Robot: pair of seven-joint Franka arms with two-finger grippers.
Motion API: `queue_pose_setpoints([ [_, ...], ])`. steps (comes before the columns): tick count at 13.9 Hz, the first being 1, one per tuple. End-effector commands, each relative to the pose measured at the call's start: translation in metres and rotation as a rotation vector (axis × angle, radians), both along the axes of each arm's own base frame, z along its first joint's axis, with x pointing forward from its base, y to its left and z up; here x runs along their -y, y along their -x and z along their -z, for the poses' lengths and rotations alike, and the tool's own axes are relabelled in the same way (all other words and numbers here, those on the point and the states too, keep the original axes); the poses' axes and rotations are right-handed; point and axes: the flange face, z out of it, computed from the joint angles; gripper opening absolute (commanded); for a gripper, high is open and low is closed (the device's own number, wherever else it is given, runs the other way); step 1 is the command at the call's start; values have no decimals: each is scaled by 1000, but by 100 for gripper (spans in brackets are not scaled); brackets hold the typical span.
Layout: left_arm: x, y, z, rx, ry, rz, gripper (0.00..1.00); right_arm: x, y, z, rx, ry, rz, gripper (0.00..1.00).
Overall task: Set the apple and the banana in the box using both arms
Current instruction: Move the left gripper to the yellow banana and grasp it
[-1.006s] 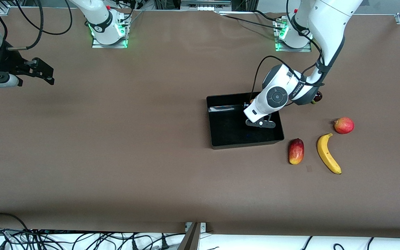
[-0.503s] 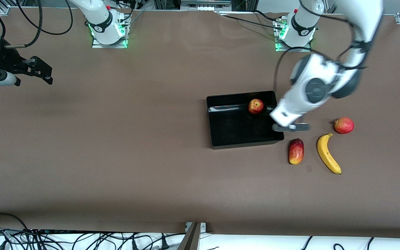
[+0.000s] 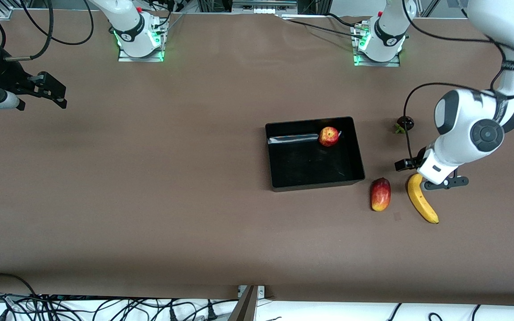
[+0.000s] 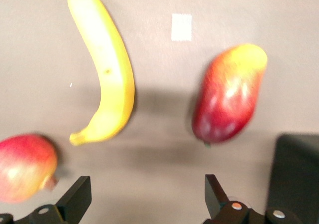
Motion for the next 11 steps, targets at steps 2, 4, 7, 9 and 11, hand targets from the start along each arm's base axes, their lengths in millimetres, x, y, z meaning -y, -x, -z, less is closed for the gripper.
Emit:
queue_pose_setpoints([
  [2, -38, -13, 61, 83, -30, -26, 100, 1, -2, -6, -1, 9, -8, 100],
  [4, -41, -19, 75, 93, -33, -27, 100, 1, -2, -6, -1, 8, -6, 100],
  [7, -54, -27, 102, 157, -43, -34, 100, 3, -2, -6, -1, 9, -3, 100],
  [9, -54, -28, 99, 171, -44, -37, 15, 4, -2, -6, -1, 9, -3, 100],
  [11, -56, -30, 88, 179, -45, -50, 3, 5, -3, -6, -1, 9, -2, 100],
])
